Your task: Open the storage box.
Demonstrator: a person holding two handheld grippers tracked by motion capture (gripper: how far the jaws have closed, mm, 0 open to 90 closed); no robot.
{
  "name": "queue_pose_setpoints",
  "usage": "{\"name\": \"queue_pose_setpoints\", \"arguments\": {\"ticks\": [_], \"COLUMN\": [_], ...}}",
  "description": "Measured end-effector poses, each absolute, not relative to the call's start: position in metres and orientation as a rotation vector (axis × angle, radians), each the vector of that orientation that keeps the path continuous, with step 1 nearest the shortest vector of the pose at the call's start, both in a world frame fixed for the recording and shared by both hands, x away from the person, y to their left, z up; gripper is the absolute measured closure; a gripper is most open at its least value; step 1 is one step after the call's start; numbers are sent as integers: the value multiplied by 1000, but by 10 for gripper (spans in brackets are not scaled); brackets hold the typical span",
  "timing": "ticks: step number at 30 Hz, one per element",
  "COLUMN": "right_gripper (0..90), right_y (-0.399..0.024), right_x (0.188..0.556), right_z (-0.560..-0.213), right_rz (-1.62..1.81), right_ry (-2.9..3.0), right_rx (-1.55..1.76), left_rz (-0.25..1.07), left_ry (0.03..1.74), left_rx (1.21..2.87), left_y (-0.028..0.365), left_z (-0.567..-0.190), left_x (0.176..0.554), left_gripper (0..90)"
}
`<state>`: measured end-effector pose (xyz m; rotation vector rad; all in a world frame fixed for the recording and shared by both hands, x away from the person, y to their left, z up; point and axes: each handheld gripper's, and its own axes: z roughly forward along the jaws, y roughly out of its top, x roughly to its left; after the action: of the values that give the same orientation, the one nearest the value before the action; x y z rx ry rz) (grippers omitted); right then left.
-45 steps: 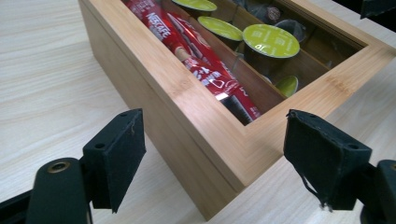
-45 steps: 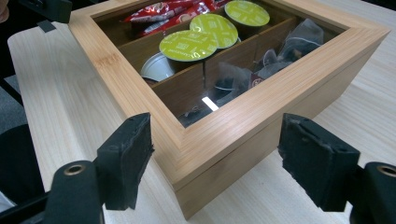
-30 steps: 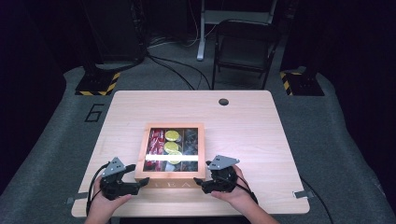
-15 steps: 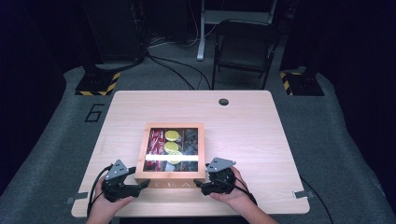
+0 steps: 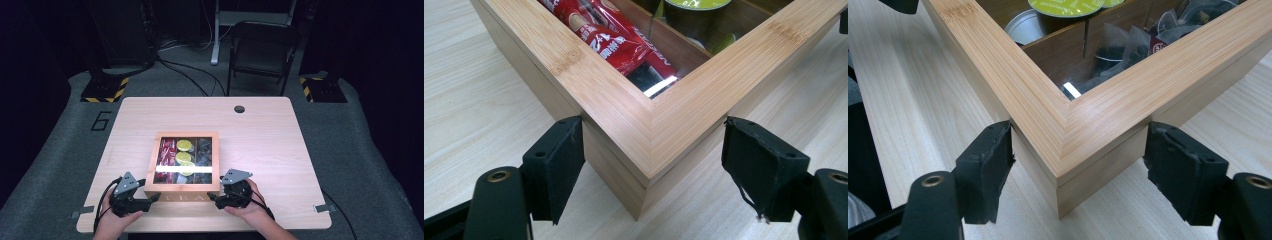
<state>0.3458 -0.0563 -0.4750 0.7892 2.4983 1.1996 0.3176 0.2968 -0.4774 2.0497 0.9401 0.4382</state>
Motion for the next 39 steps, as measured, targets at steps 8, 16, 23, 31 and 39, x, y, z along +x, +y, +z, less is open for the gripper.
{"name": "queue_pose_setpoints", "arguments": {"ticks": [8, 16, 23, 31, 39], "right_gripper": [299, 321, 364, 385, 389], "right_y": [-56, -57, -59, -61, -60], "right_x": [345, 346, 345, 346, 345], "right_z": [-473, -471, -467, -463, -462], "right_rz": [1206, 1236, 1259, 1293, 1287], "right_ry": [2498, 2486, 2461, 2434, 2430], "right_rx": [813, 816, 820, 805, 811], "left_rz": [408, 448, 461, 475, 494], "left_ry": [949, 939, 944, 942, 944], "left_rx": [2042, 2041, 1996, 1967, 1955], "left_y": [298, 297, 298, 299, 298], "left_z": [-475, -473, -469, -465, -464], "left_x": [317, 317, 315, 315, 315], "left_gripper": [261, 296, 310, 322, 325]}}
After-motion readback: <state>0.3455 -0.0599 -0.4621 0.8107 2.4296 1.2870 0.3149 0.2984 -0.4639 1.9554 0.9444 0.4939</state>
